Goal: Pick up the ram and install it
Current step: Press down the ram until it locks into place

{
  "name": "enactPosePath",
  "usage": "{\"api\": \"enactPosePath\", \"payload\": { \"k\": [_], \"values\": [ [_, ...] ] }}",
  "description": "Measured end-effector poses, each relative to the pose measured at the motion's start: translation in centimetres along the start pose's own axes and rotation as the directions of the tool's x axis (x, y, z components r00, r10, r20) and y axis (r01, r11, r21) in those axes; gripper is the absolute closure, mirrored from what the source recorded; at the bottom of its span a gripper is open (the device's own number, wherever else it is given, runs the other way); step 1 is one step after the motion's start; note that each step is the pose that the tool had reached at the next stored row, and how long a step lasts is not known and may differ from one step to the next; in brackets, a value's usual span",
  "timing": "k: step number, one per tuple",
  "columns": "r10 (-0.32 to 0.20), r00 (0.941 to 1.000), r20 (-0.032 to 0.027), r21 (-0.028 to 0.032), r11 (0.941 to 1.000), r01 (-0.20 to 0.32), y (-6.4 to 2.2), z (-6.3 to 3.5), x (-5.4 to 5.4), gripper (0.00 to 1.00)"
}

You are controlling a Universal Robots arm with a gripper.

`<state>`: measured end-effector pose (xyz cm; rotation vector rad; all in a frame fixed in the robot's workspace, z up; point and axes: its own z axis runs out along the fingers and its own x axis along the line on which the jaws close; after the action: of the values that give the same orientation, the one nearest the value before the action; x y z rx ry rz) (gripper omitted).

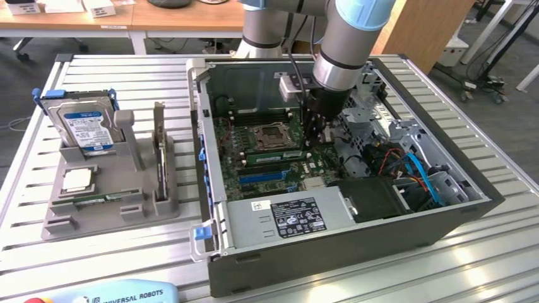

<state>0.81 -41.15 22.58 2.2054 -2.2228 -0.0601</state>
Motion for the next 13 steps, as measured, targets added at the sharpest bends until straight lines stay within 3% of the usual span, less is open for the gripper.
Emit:
{"api": "enactPosePath", "payload": {
  "k": [13],
  "values": [
    [0.0, 1.0, -0.0002, 0.0, 1.0, 0.0, -0.01, 0.16, 0.01, 0.9]
  ]
}}
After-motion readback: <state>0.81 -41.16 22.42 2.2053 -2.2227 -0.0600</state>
